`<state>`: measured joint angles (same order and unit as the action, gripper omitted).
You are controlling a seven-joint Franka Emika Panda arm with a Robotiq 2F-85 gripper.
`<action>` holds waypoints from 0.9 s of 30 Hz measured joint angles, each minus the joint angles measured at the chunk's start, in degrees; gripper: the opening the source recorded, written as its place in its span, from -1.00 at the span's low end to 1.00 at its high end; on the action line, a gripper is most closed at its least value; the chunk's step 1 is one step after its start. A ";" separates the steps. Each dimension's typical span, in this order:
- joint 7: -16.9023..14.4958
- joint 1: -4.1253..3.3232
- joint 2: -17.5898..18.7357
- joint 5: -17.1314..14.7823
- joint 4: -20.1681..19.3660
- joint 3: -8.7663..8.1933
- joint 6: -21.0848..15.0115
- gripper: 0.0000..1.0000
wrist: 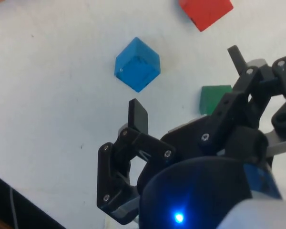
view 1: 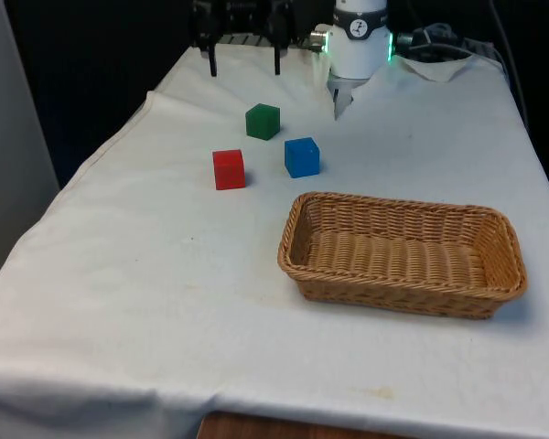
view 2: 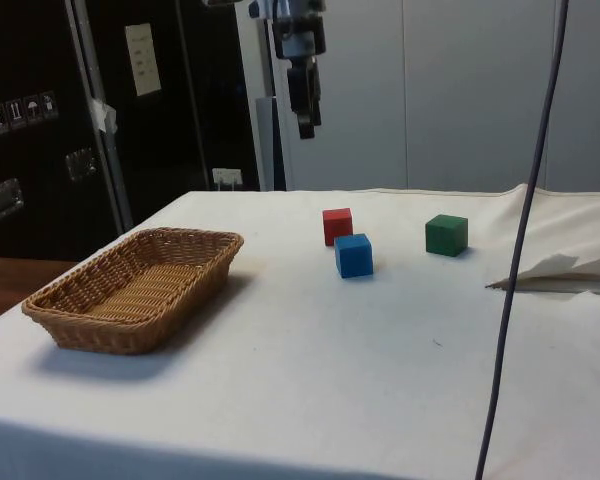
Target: Pick up exactly two blocks and place them into the basket.
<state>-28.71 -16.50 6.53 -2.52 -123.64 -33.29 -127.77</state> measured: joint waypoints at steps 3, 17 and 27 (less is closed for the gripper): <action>-0.80 0.00 0.40 -0.46 -0.63 0.00 -1.15 1.00; -6.82 -0.06 4.98 -4.58 -4.41 0.23 -9.85 1.00; -11.17 -0.06 8.77 -7.96 -6.19 0.52 -14.61 1.00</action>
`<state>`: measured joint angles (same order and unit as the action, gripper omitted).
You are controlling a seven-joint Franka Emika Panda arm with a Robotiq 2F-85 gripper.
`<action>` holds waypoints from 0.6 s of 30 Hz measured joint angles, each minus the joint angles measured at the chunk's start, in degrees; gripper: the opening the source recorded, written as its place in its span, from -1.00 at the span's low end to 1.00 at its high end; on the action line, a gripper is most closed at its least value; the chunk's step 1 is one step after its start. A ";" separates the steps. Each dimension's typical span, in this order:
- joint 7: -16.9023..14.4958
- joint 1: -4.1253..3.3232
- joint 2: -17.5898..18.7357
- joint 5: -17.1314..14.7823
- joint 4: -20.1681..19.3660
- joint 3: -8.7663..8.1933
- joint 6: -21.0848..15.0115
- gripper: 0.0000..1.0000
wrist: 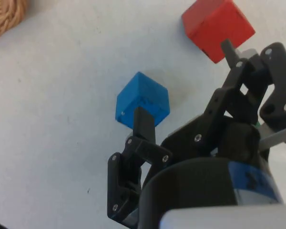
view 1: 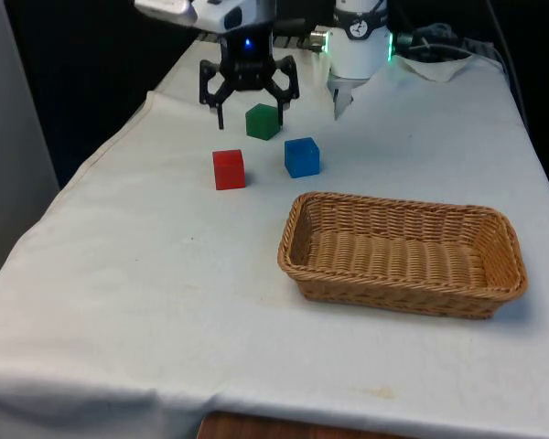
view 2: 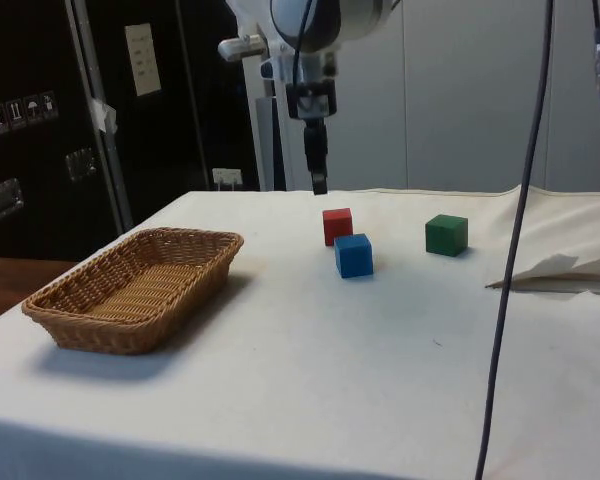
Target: Pick up exactly two blocks and place them into the basket.
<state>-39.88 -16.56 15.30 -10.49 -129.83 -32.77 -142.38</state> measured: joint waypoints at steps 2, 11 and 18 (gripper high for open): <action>-0.40 0.00 0.46 -0.34 -0.06 0.00 -0.52 1.00; -5.90 0.46 4.81 -4.07 0.00 -0.34 -4.24 1.00; -10.77 0.97 8.37 -7.51 0.74 -0.52 -6.47 1.00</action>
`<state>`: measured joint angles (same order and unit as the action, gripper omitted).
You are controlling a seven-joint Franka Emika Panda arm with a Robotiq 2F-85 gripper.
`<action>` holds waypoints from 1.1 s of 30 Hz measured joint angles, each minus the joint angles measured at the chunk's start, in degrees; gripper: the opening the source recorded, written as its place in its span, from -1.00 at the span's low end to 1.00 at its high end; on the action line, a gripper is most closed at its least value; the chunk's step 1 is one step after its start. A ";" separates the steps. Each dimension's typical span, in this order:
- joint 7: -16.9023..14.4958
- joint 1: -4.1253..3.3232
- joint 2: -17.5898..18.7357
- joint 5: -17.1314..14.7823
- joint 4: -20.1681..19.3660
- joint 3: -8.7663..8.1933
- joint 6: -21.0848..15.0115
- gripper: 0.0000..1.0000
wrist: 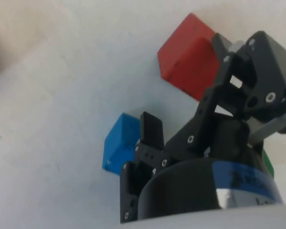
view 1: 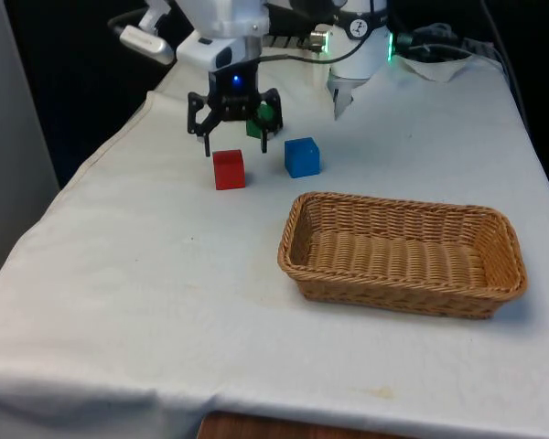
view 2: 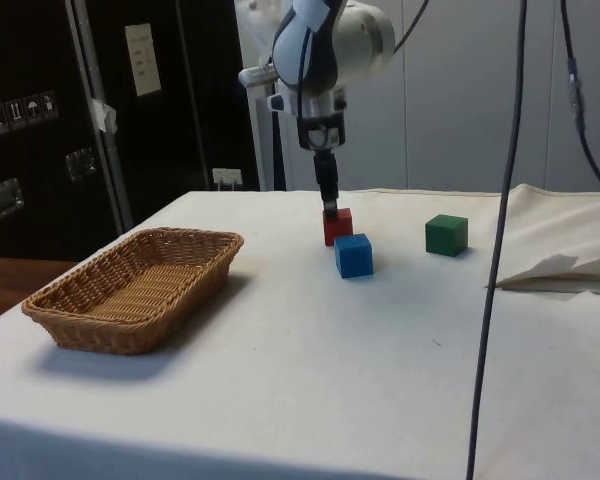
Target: Pick up exactly two blocks and place them into the basket.
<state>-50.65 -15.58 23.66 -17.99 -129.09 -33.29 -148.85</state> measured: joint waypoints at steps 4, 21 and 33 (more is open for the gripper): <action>-1.72 0.11 1.26 -1.43 0.17 0.00 -1.03 1.00; -5.84 0.06 6.76 -7.51 0.97 0.80 -4.07 1.00; -5.90 0.11 6.53 -7.56 1.09 0.46 -4.07 1.00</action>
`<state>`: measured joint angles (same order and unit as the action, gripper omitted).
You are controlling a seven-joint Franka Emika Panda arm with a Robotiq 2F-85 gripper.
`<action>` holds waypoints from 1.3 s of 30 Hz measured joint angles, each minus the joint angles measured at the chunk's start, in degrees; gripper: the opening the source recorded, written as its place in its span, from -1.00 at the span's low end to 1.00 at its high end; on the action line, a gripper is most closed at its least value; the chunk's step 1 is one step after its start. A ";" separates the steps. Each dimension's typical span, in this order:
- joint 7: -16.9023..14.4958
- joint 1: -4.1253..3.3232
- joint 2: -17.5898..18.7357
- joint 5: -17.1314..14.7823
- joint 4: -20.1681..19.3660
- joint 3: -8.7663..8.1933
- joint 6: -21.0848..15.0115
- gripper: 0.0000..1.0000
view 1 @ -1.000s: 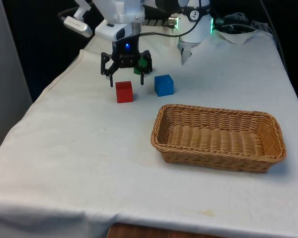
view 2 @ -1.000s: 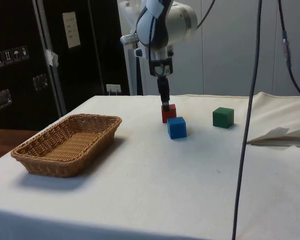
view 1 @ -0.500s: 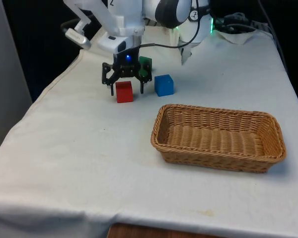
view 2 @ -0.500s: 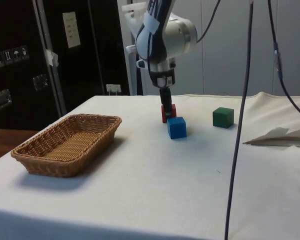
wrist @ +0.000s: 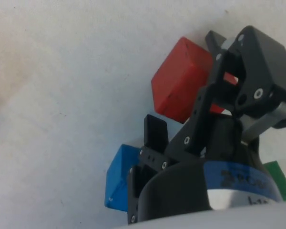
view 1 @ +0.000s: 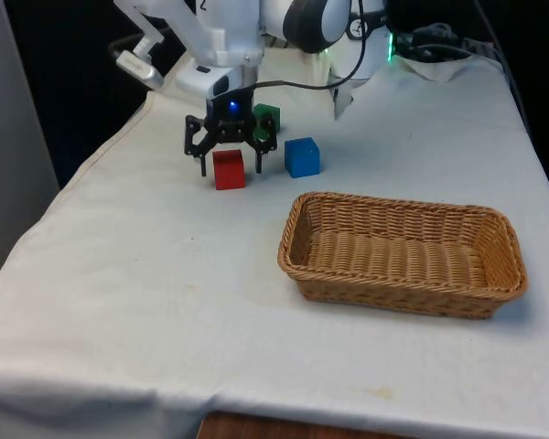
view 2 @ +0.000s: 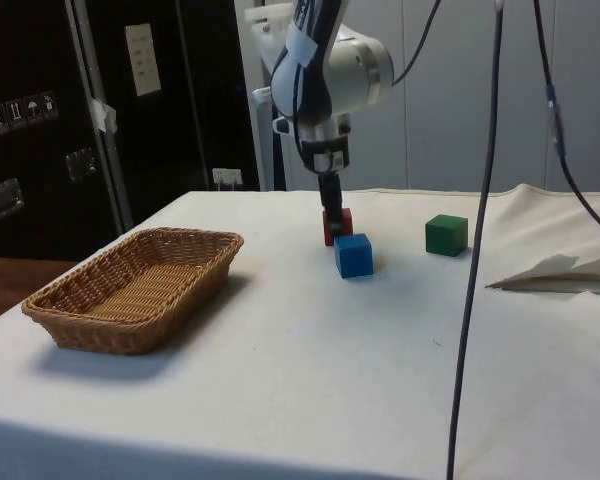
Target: Pick up exactly two blocks and place them into the basket.
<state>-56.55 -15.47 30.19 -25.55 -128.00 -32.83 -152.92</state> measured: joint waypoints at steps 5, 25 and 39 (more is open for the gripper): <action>0.23 0.00 -0.86 0.00 -0.06 -0.11 0.11 1.00; 0.29 0.00 -0.80 0.00 -0.06 -0.34 0.11 -0.96; 3.67 -0.29 -4.41 0.11 -0.40 -0.97 0.92 -0.96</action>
<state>-52.88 -15.76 25.78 -25.44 -128.40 -33.80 -152.01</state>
